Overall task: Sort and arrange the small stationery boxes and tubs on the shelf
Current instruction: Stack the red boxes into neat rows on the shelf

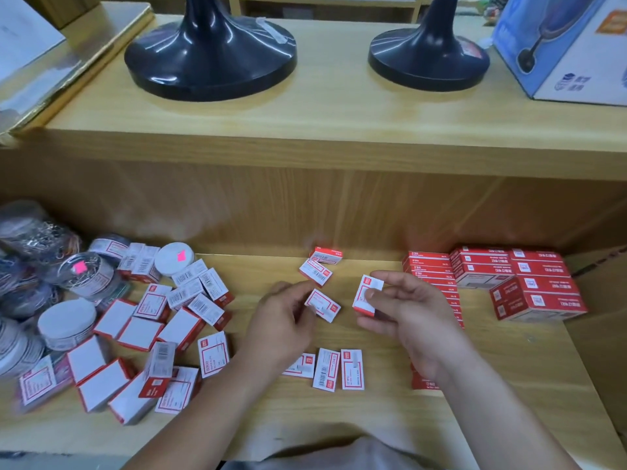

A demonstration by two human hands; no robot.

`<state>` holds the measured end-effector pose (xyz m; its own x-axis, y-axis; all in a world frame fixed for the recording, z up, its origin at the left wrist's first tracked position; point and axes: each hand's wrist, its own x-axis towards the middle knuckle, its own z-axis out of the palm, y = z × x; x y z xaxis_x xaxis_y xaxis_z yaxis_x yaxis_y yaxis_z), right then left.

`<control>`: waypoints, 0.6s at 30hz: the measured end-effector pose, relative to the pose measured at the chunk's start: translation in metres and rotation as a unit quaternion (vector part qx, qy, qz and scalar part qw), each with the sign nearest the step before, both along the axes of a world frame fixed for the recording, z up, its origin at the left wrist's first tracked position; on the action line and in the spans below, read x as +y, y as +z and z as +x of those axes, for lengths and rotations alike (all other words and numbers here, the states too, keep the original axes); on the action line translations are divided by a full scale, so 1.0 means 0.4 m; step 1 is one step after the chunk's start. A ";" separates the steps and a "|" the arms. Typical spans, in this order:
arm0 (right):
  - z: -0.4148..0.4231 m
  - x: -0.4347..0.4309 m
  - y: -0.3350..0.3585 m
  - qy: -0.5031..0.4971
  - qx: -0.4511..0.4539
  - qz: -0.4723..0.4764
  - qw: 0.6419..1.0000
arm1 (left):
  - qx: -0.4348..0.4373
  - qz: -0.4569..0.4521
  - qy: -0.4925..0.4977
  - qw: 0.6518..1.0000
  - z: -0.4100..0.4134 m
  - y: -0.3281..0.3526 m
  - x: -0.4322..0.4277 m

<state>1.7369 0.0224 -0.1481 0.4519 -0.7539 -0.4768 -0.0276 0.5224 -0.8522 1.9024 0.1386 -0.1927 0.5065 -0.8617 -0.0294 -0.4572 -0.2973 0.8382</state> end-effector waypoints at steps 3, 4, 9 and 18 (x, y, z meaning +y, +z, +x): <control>0.007 -0.002 0.005 -0.015 0.004 -0.023 1.000 | -0.102 -0.051 0.037 0.993 -0.011 0.011 -0.007; 0.010 0.001 0.006 -0.020 0.008 -0.034 0.999 | -0.059 -0.063 0.047 0.995 -0.029 0.020 -0.014; 0.024 0.030 -0.003 -0.041 -0.007 -0.042 0.998 | 0.260 -0.043 0.080 0.961 -0.101 0.065 -0.054; 0.012 0.034 -0.024 -0.031 -0.026 -0.055 0.998 | 0.334 -0.063 0.099 0.935 -0.097 0.052 -0.048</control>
